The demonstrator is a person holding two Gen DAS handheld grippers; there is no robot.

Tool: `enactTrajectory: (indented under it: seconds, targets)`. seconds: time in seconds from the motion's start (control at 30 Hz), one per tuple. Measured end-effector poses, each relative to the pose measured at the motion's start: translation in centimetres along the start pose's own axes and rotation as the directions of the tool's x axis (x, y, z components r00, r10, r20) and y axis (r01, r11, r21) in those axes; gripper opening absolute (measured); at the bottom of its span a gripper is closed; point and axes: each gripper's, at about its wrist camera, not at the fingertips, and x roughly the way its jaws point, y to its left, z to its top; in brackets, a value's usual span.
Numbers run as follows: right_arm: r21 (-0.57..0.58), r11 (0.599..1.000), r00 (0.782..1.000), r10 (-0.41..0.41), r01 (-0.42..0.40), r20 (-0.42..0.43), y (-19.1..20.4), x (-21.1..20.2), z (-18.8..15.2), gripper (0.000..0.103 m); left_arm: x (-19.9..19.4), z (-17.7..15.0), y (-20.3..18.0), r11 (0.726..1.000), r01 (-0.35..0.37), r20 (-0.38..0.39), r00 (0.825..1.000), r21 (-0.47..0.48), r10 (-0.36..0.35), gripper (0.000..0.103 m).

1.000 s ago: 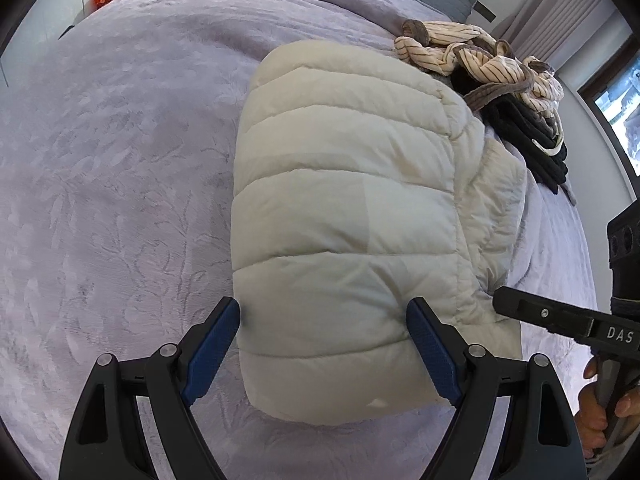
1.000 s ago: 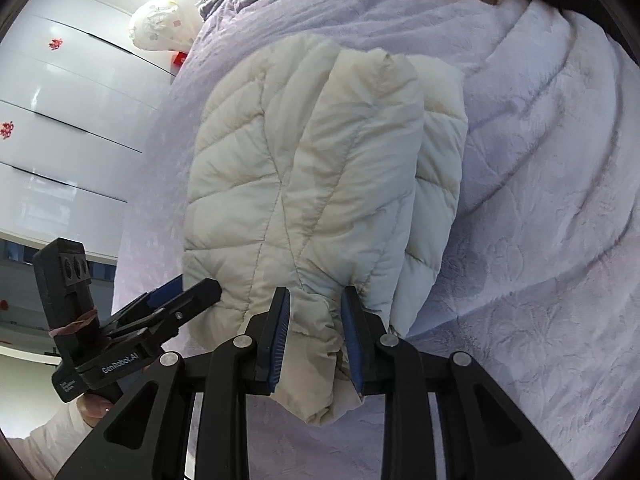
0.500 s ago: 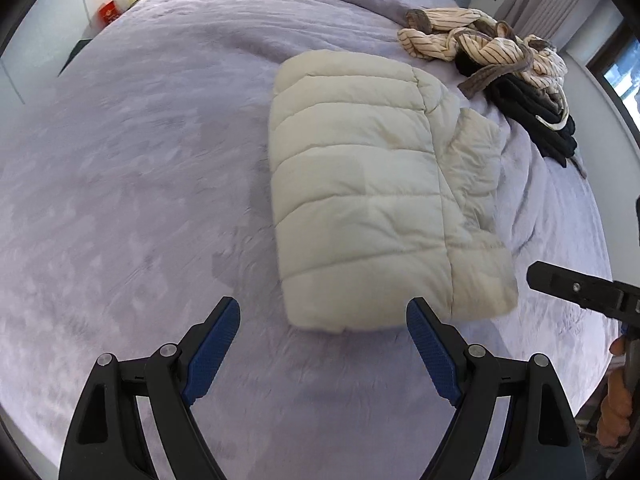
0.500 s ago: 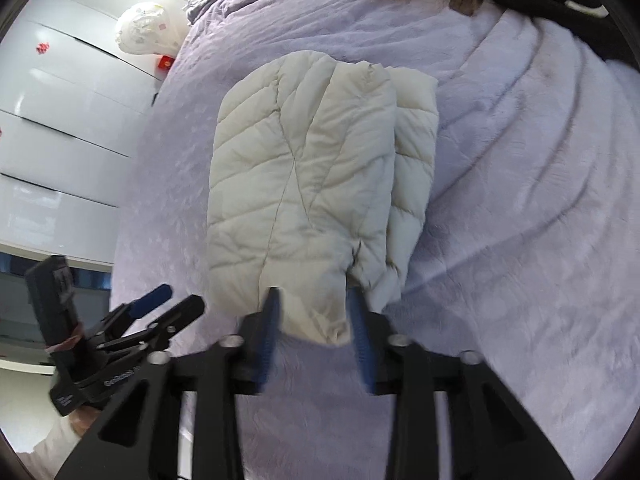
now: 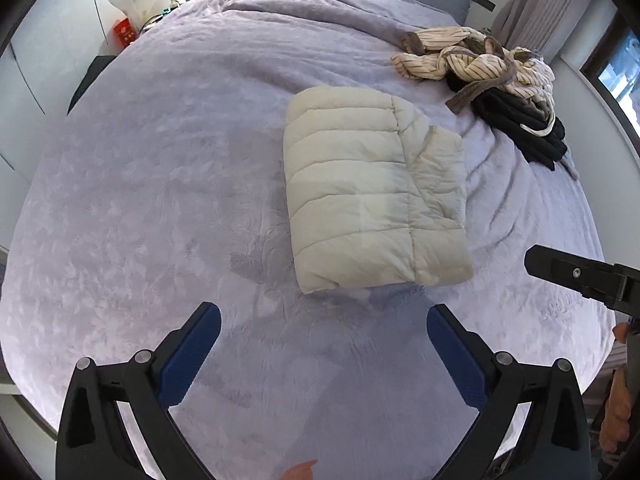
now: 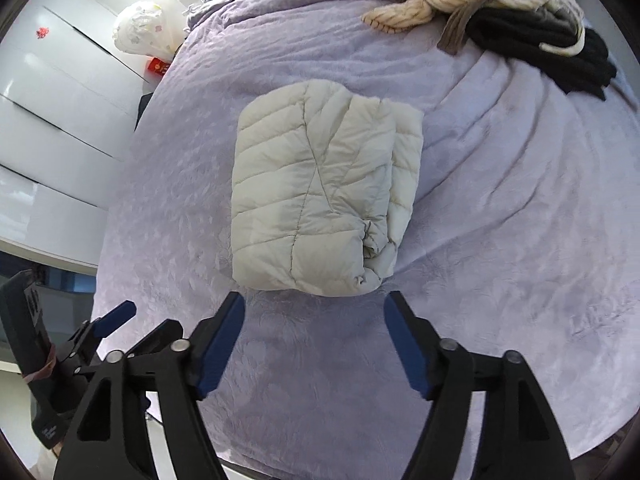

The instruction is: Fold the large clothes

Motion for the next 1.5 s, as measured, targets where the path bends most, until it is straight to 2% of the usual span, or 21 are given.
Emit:
enactTrajectory:
  seconds: [0.13,0.23,0.27,0.37,0.43,0.53,0.73,0.97,1.5]
  targets:
    - [-0.026,0.998,0.998,-0.054,0.055,0.028,0.9,-1.8,-0.5,0.084,-2.3,0.2,-0.3,1.0,-0.03,0.04,0.999,-0.008,0.03,0.103]
    - [-0.067,0.989,0.989,-0.126,0.131,0.071,2.0,-3.3,-1.0,0.095,-4.2,0.2,-0.7,0.999,-0.048,0.067,0.997,-0.022,0.049,0.103]
    - [-0.074,0.987,0.988,-0.134,0.14,0.082,2.3,-3.7,-1.2,0.103,-4.8,0.2,-0.8,0.999,-0.048,0.077,0.996,-0.024,0.05,0.103]
    - [-0.071,0.989,0.985,-0.117,0.127,0.126,2.9,-5.2,-1.7,0.103,-6.3,0.4,-0.9,0.998,-0.048,0.089,0.995,-0.034,0.051,0.103]
    - [-0.066,0.987,0.98,-0.137,0.147,0.142,3.3,-6.0,-1.9,0.103,-7.1,0.4,-1.0,0.998,-0.059,0.099,0.993,-0.039,0.062,0.103]
    - [-0.05,0.987,0.978,-0.147,0.156,0.15,3.4,-6.9,-1.9,0.103,-8.3,0.4,-1.1,0.995,-0.087,0.117,0.989,-0.045,0.092,0.103]
    - [-0.046,0.984,0.972,-0.164,0.174,0.171,3.9,-8.2,-2.0,0.103,-10.1,0.4,-0.7,0.993,-0.085,0.139,0.986,-0.078,0.095,0.103]
    - [-0.059,0.98,0.967,-0.177,0.19,0.182,4.8,-8.6,-2.1,0.103,-10.9,0.2,-1.0,0.991,-0.115,0.155,0.98,-0.064,0.123,0.103]
    - [-0.062,0.98,0.967,-0.176,0.19,0.183,5.1,-8.8,-2.1,0.103,-11.2,-0.1,-1.4,0.991,-0.117,0.155,0.98,-0.066,0.126,0.103]
